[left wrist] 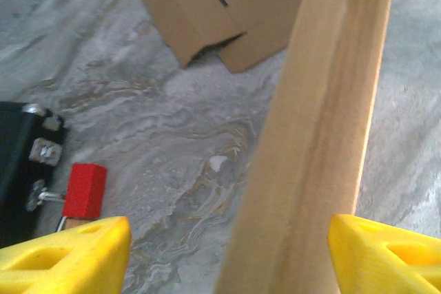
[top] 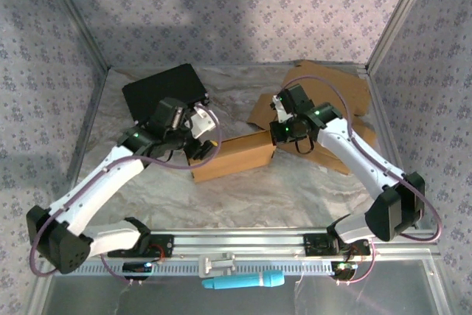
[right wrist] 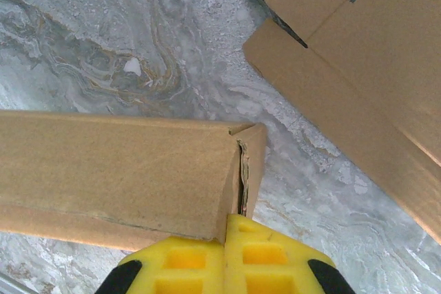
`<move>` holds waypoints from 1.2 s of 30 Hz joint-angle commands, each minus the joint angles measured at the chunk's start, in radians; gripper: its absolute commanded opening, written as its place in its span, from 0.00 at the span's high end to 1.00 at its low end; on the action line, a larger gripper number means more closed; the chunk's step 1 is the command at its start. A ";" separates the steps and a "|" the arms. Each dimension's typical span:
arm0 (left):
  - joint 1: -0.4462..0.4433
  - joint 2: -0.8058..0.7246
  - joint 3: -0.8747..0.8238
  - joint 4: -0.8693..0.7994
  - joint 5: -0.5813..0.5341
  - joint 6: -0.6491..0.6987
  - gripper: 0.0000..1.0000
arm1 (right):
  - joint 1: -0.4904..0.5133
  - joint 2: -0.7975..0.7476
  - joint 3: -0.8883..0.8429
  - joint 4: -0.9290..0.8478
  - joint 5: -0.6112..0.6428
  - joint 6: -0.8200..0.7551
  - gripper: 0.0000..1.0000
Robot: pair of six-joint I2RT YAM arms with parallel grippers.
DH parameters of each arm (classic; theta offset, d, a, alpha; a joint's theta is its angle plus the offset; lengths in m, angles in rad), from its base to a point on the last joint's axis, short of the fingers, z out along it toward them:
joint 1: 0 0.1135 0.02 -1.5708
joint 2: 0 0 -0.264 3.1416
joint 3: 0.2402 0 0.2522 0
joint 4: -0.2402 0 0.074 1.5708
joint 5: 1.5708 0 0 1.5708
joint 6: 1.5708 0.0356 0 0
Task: Fold the paper box
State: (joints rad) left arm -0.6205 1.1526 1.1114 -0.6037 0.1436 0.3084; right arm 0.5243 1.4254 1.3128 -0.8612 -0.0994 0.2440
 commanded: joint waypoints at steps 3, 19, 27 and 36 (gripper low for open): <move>0.038 -0.071 0.043 -0.118 -0.121 -0.199 0.26 | 0.005 0.038 0.054 -0.083 0.019 0.025 1.00; 0.192 -0.043 0.133 -0.437 -0.167 -0.315 0.48 | 0.004 0.098 0.132 -0.150 -0.003 0.026 1.00; 0.196 0.010 0.139 -0.418 -0.124 -0.306 0.54 | 0.003 0.101 0.143 -0.154 -0.008 0.029 1.00; 0.196 0.009 0.107 -0.410 -0.095 -0.290 0.61 | 0.002 0.106 0.142 -0.151 -0.013 0.029 1.00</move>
State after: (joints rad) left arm -0.4313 1.1671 1.2167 -1.0149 0.0189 0.0097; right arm 0.5243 1.5112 1.4330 -0.9695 -0.1040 0.2588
